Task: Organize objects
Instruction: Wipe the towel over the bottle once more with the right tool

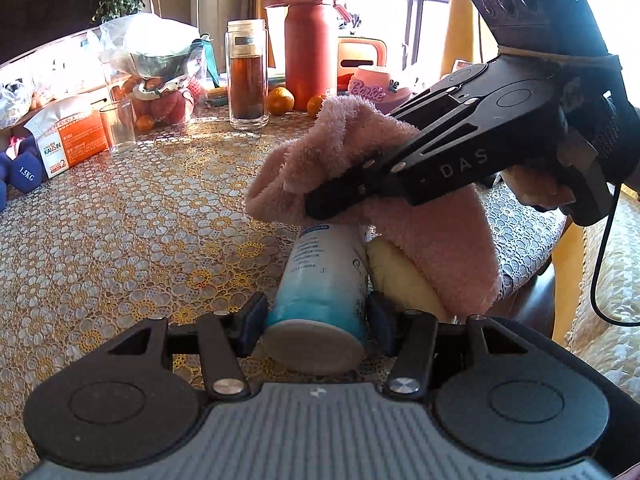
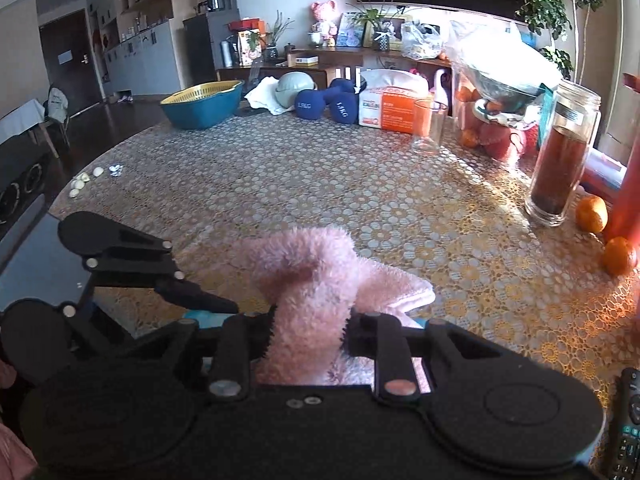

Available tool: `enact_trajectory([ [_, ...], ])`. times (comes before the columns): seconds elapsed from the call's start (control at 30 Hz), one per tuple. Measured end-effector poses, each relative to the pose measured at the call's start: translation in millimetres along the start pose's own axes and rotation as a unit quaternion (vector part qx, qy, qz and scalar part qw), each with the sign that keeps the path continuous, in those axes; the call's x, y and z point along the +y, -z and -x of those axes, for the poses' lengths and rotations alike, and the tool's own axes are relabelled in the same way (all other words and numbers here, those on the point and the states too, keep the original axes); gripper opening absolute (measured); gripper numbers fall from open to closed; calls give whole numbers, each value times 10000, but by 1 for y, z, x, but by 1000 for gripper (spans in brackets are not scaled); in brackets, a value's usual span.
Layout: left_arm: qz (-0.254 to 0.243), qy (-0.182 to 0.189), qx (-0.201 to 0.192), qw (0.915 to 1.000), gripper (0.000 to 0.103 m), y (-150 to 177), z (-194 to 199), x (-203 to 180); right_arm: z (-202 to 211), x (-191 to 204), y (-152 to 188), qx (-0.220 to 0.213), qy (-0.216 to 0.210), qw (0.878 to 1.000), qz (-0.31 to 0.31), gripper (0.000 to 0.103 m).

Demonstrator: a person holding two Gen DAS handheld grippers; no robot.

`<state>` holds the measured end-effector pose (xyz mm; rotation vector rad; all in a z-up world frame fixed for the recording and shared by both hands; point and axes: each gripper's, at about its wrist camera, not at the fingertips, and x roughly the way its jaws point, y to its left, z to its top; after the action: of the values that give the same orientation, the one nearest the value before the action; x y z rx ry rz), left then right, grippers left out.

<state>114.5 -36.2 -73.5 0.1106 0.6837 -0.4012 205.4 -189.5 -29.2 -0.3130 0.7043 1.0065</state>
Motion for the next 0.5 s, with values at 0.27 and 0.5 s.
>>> enact_trajectory([
  [0.27,-46,-108,-64,9999,54,2,2,-4,-2,-24,0,33,569,9979,-309,24],
  [0.5,-65,-193,-86,9998,54,1,2,-6,4,-43,7,89,892,9938,-660,24],
])
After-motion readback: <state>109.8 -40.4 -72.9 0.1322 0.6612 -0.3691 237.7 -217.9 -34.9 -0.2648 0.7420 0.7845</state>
